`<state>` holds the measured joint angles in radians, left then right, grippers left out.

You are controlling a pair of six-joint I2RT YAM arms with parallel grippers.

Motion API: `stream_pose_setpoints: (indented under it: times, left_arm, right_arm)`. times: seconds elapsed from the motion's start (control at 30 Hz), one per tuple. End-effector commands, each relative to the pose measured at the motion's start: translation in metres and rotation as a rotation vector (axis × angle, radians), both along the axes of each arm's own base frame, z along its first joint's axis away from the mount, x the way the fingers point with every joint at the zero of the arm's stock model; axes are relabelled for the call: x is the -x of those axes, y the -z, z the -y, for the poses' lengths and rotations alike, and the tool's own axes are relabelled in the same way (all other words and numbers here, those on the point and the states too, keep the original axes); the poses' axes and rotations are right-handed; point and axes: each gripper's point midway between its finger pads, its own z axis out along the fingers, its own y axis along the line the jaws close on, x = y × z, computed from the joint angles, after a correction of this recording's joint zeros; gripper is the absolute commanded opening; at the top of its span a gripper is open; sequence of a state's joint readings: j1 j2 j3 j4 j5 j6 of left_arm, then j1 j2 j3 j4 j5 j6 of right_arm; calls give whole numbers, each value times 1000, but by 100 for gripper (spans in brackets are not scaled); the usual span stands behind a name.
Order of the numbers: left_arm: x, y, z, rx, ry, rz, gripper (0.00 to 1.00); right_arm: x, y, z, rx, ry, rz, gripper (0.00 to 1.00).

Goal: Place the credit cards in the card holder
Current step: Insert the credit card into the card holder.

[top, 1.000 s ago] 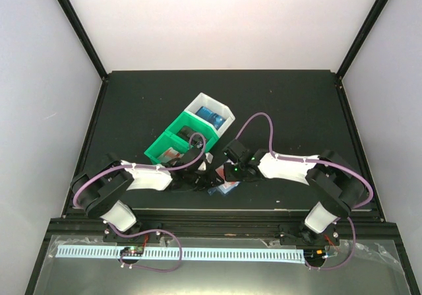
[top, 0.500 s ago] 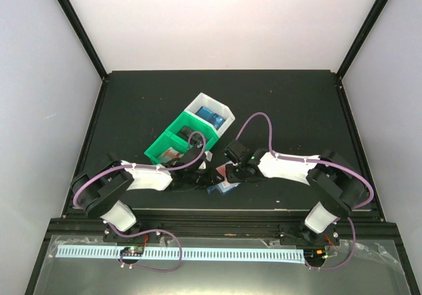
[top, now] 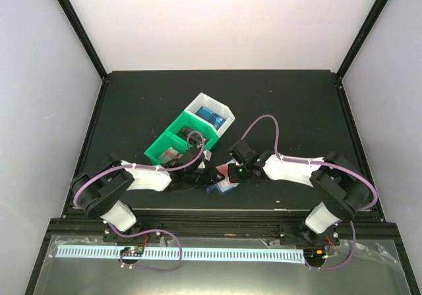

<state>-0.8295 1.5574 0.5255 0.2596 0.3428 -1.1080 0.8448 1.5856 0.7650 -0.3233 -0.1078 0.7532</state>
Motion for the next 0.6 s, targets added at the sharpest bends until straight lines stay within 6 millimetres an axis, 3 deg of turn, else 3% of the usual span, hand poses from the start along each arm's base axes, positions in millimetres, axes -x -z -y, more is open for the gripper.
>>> stream_pose_setpoints:
  times: [0.0, 0.17, 0.57]
  left_arm:
    - [-11, -26, 14, 112, -12, 68, 31]
    - [-14, -40, 16, 145, -14, 108, 26]
    - [-13, -40, 24, 195, -1, 89, 23]
  right_arm:
    - [33, 19, -4, -44, -21, -141, 12]
    - [32, 20, -3, -44, -11, -139, 12]
    - [30, 11, -6, -102, 16, -130, 12]
